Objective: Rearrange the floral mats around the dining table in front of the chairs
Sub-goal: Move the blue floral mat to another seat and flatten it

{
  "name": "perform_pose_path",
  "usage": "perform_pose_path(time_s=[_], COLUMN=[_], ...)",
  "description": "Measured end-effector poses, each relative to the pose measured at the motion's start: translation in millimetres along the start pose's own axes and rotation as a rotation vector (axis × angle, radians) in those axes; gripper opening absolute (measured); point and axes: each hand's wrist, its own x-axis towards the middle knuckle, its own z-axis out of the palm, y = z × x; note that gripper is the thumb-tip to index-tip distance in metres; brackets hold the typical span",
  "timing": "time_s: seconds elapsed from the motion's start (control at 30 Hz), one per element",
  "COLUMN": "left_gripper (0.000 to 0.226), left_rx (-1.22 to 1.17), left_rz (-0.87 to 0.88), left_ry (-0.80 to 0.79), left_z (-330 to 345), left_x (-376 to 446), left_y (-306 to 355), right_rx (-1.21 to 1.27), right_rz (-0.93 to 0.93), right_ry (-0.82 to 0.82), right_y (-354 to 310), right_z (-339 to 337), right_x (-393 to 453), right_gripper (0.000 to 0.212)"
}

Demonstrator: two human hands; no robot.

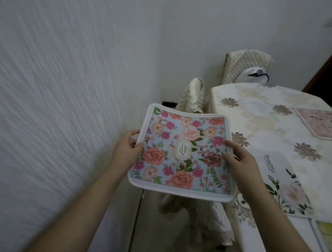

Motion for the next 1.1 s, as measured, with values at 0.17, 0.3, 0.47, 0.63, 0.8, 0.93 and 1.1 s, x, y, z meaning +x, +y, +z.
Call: perform_pose_path(time_s=[0.17,0.3,0.47,0.63,0.8,0.93,1.1], left_gripper=[0.035,0.036,0.035,0.037,0.031,0.032,0.032], left_rx=[-0.014,0.001,0.011,0.012,-0.029,-0.092,-0.116], left_rz=[-0.005,0.005,-0.021,-0.026,-0.028,-0.037,-0.018], left_ry=[-0.086,-0.154,-0.204,-0.263,-0.383,-0.525,-0.708], left_z=[26,53,84,108,142,176,217], left_x=[47,87,134,181,215,253,298], left_y=[4,6,13,29,48,59,58], right_rx=[0.013,0.028,0.06,0.128,0.168,0.181,0.198], right_rz=[0.039,0.058,0.101,0.12,0.176,0.198,0.24], right_ry=[0.071,0.118,0.17,0.243,0.351,0.435,0.574], right_y=[7,15,25,32,40,44,48], right_z=[-5,-10,-11,-11,-23,-34,-28], right_x=[29,59,103,132,143,149,154], right_gripper=[0.037,0.041,0.039,0.039,0.038,0.038,0.035])
